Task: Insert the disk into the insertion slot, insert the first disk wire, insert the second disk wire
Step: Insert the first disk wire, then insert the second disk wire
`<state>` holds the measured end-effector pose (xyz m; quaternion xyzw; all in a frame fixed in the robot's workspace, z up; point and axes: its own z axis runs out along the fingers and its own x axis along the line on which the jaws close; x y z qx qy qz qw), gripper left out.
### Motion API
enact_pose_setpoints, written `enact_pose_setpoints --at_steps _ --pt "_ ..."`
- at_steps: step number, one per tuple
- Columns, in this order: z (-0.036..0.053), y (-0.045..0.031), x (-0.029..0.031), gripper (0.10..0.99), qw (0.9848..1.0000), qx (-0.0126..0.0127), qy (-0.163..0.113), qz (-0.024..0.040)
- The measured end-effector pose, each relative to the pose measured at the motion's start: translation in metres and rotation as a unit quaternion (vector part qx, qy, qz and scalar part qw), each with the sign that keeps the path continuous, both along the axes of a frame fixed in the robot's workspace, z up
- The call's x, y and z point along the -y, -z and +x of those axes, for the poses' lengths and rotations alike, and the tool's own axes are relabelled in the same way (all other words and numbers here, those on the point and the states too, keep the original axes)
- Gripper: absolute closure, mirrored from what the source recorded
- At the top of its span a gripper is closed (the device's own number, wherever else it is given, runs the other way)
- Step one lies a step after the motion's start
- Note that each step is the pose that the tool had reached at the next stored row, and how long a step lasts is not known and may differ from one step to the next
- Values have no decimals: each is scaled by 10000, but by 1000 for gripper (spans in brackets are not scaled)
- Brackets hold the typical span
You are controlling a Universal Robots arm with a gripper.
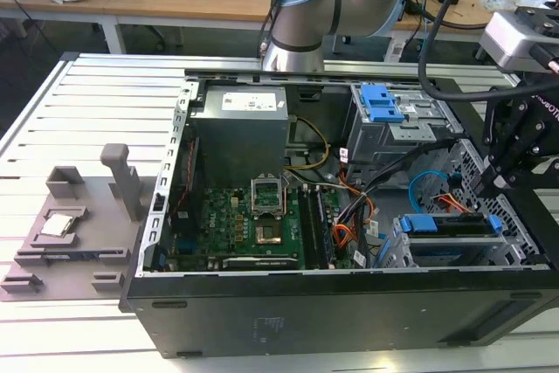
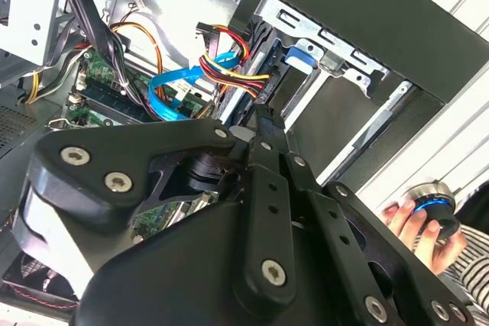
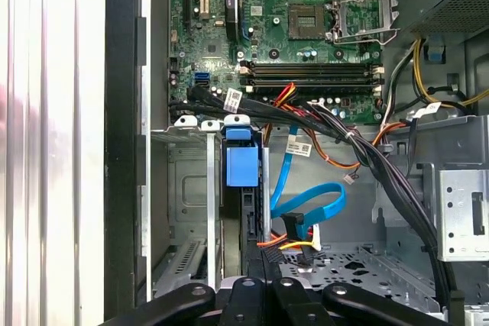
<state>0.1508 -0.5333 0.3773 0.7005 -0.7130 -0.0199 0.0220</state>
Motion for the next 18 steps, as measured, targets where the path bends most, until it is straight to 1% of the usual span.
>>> enact_pose_setpoints --at_steps 12,13,14,15,16,18 --pt "0 -1 0 973 10000 0 0 0" --pt "0 -2 0 918 10000 0 0 0" --pt "0 -2 0 918 10000 0 0 0" --pt "0 -2 0 792 10000 0 0 0" --pt "0 -2 0 725 10000 0 0 0" --pt "0 -2 0 725 10000 0 0 0"
